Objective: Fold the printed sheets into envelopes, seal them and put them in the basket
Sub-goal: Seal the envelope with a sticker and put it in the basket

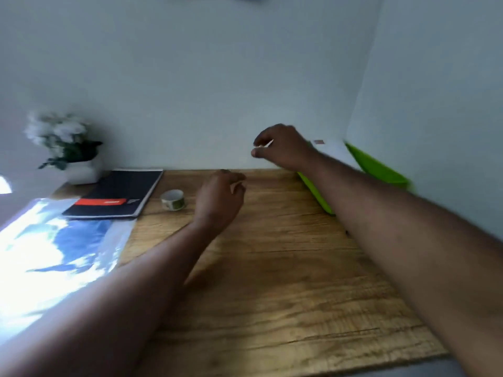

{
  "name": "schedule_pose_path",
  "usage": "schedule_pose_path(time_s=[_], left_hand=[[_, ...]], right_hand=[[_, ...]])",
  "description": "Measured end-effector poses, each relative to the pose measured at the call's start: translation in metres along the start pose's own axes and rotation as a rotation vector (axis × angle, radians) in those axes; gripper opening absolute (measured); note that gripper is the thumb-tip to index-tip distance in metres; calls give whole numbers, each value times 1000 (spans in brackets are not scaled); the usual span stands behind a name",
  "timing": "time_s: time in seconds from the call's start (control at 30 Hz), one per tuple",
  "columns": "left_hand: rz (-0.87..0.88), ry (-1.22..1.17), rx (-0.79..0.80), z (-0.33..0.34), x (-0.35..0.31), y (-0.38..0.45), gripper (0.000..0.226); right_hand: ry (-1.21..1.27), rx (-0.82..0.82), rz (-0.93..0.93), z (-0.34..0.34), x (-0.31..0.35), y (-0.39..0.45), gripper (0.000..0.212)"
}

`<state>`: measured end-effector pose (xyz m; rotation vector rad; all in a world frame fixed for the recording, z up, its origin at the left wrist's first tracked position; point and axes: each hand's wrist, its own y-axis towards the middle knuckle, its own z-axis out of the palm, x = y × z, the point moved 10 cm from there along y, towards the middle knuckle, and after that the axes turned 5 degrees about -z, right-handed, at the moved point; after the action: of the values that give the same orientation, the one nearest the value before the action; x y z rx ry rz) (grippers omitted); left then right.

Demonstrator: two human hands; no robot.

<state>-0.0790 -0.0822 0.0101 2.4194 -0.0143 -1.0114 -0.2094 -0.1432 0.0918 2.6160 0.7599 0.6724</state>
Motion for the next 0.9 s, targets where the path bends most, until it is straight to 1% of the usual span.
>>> schedule_pose_path(time_s=[0.07, 0.17, 0.27, 0.37, 0.5, 0.6, 0.67, 0.7, 0.8, 0.83, 0.9], left_hand=[[9, 165, -117, -48, 23, -15, 30], [-99, 284, -195, -88, 63, -27, 31], [-194, 285, -194, -100, 92, -37, 34], [-194, 250, -195, -105, 98, -37, 41], [-171, 219, -156, -100, 97, -34, 39], [-122, 229, -139, -96, 90, -35, 45], [-81, 220, -150, -97, 85, -37, 49], [-56, 213, -156, -96, 78, -39, 50], [10, 177, -185, -95, 67, -40, 52], [32, 165, -177, -92, 60, -41, 52], [89, 138, -120, -70, 35, -45, 51]], right_hand=[[69, 64, -38, 52, 36, -4, 35], [158, 145, -31, 116, 74, -13, 42], [114, 173, -48, 167, 99, -21, 38], [46, 95, 10, 185, 103, -20, 39], [154, 14, 73, 180, 90, -17, 26], [189, -51, 65, 169, 87, -25, 24], [237, -110, 65, 156, 86, -35, 30], [269, -146, 59, 142, 83, -44, 36], [363, -230, 37, 107, 76, -70, 62], [377, -260, 44, 92, 69, -82, 65], [366, -338, 72, 53, 43, -113, 62]])
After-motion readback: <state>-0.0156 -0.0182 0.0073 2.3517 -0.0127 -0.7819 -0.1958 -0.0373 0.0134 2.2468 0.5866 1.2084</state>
